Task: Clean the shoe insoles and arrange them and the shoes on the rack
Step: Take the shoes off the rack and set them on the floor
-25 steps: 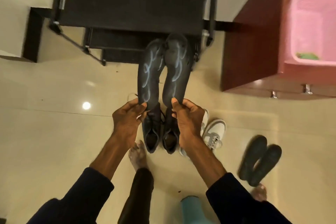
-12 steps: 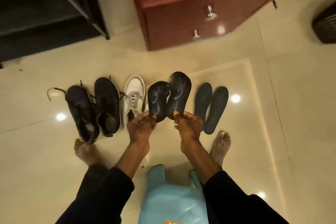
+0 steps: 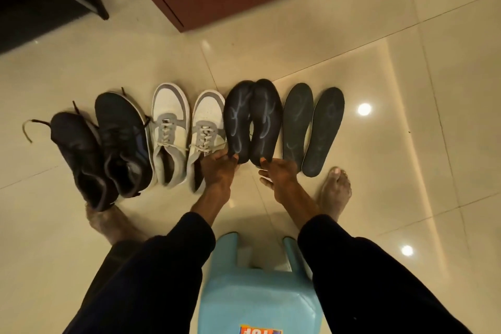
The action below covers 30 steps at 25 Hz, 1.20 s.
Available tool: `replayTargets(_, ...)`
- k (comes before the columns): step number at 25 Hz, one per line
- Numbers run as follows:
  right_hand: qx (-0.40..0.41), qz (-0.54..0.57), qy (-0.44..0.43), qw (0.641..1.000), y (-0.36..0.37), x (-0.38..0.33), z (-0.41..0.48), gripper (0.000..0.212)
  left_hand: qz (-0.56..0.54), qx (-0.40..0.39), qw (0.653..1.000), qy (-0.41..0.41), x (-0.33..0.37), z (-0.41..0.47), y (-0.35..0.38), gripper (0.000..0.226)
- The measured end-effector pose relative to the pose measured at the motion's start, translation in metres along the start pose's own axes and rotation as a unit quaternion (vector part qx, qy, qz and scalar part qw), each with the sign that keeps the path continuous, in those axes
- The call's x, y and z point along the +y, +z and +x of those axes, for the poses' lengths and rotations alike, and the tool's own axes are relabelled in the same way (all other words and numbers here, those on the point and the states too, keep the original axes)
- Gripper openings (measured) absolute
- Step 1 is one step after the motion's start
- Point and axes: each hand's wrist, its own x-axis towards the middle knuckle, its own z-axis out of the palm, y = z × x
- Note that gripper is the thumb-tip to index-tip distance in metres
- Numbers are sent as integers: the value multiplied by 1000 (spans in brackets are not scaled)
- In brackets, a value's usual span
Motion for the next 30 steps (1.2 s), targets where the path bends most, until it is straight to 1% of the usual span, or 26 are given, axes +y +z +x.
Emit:
replayTargets(3, -7, -56, 19, 998, -10, 11, 5, 29, 2, -4, 1000, -22, -10, -4, -4, 26)
replayTargets(5, -12, -81, 21, 996, -19, 17, -1, 27, 3, -14, 998, -55, -14, -14, -9, 19)
replayTargets(6, -17, -87, 10, 996, -23, 18, -6, 26, -7, -13, 998, -66, -13, -20, -12, 12)
replayTargets(7, -23, -93, -12, 995, -27, 16, -15, 25, -15, -14, 997, -70, -9, -29, -15, 11)
replayTargets(8, -26, -100, -43, 994, -31, 13, -24, 21, -22, -17, 997, -70, -4, -39, -17, 17)
replayTargets(9, -28, -113, -86, 989, -35, 7, -35, 17, -28, -28, 997, -60, 3, -51, -20, 20)
replayTargets(11, -37, -141, -176, 974, -41, -7, -60, 8, -47, -63, 996, -28, 23, -79, -27, 15)
replayTargets(12, -43, -155, -214, 963, -43, -19, -75, 7, -58, -75, 995, -14, 36, -95, -30, 12)
replayTargets(14, -53, -181, -270, 944, -48, -46, -110, 11, -85, -78, 993, 18, 64, -125, -37, 14)
replayTargets(17, -68, -208, -323, 921, -57, -98, -177, 12, -144, -60, 987, 45, 125, -173, -41, 18)
replayTargets(20, -76, -224, -377, 895, -67, -153, -239, 11, -169, -70, 981, 63, 189, -222, -33, 21)
replayTargets(23, -78, -251, -429, 864, -70, -210, -293, 12, -167, -75, 975, 127, 239, -261, -29, 17)
replayTargets(26, -70, -248, -444, 858, -66, -252, -329, 15, -152, -86, 970, 171, 278, -274, -32, 19)
replayTargets(30, -54, -256, -487, 833, -59, -282, -365, 15, -122, -108, 964, 211, 318, -289, -46, 21)
